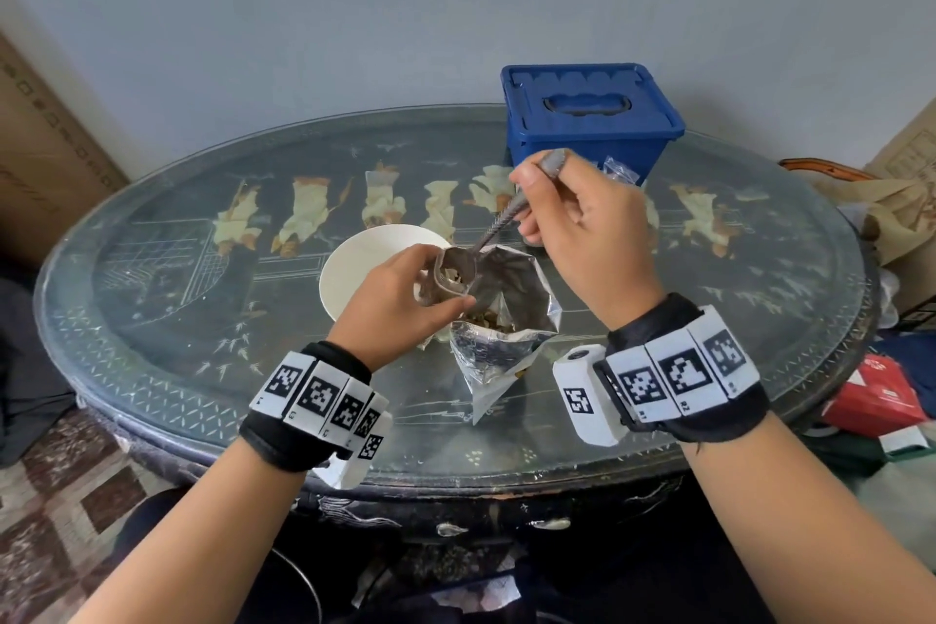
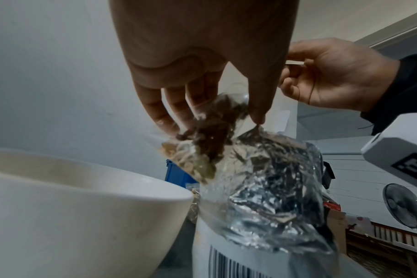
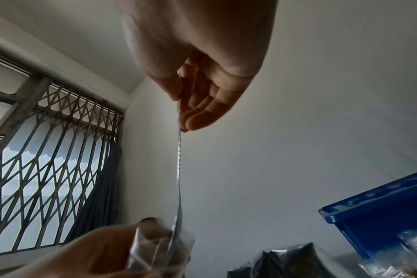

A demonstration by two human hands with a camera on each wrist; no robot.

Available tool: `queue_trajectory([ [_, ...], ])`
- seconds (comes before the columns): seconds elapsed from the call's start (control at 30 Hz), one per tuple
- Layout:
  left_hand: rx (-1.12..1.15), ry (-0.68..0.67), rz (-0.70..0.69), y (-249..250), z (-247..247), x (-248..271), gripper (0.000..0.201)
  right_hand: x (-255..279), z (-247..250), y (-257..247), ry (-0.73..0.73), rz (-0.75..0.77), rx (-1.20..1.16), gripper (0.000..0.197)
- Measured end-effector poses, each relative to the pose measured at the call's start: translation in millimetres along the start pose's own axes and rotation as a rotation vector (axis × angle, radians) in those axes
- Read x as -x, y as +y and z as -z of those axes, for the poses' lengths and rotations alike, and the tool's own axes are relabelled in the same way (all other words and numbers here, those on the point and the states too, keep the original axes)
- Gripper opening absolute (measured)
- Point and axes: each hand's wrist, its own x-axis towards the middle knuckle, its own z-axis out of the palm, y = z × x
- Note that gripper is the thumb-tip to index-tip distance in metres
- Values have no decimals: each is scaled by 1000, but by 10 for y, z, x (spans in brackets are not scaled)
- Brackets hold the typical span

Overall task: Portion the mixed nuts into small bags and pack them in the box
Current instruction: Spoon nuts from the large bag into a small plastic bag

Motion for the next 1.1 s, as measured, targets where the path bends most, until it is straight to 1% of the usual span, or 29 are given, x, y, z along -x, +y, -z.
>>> queue_trajectory([
  [0.13,11,-7,56,-112,-6,27,43,-13,75,-5,25,-13,-59,26],
  [0.2,36,-1,62,-134,-2,39,39,-8,122,0,56,-17,-73,23],
  [0.33,62,33,72,-161,-11,74,35,34,235,103,193,-62,-51,19],
  [0.4,74,40,90,-170,-34,102,34,89,266,194,223,-85,7,21],
  [0.47,86,42,104,-165,-69,131,34,173,249,279,181,-99,87,26],
  [0.53,93,44,111,-157,-112,148,35,277,183,346,77,-121,166,30],
  [0.63,96,29,116,-153,-162,158,37,423,38,429,-73,-142,201,22],
  [0.8,85,-1,113,-172,-170,153,38,585,-139,503,-225,-64,247,21],
  [0.9,78,-8,110,-184,-163,148,39,616,-177,510,-271,-87,288,20],
  [1.0,82,-15,113,-187,-166,149,39,622,-196,501,-287,-127,329,19],
  [1.1,90,-18,113,-182,-171,149,39,622,-204,487,-294,-198,313,24],
])
